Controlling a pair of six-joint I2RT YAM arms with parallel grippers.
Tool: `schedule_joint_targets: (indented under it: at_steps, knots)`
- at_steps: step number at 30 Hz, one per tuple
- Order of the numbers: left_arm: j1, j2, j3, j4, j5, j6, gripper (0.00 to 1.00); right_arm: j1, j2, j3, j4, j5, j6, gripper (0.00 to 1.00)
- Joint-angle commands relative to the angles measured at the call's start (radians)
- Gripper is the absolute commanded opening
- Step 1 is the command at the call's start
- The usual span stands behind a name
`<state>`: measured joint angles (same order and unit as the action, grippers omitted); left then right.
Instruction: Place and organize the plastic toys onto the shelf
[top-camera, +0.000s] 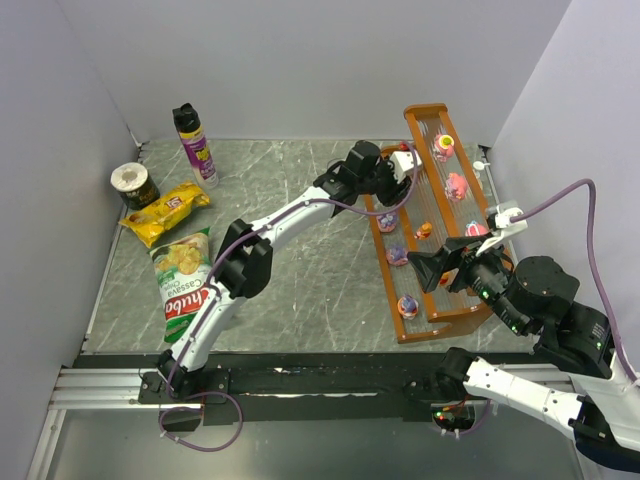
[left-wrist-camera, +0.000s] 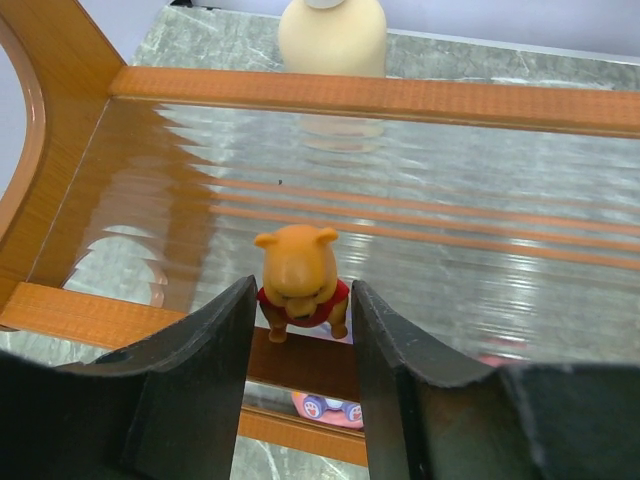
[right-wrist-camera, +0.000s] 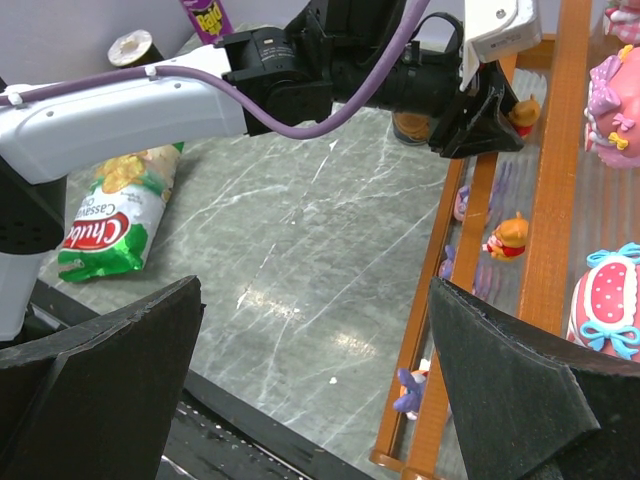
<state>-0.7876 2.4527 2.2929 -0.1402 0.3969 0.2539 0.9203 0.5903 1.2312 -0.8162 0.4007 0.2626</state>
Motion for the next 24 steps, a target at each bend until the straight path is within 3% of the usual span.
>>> schedule_joint_targets:
  at_steps: [1,14,17,24]
  knots:
    - [0.007,0.012,0.023,-0.006,0.025,0.018,0.49,0.002,0.013,0.017,0.028,0.021,-0.014,1.00]
    - [0.008,0.012,0.013,0.005,0.046,0.005,0.54,0.002,0.014,0.016,0.031,0.026,-0.017,1.00]
    - [0.010,0.005,0.002,0.004,0.043,0.007,0.60,0.002,0.014,0.016,0.029,0.026,-0.017,1.00]
    - [0.014,-0.084,-0.133,0.036,0.071,0.015,0.85,0.002,0.023,0.025,0.011,0.041,0.003,1.00]
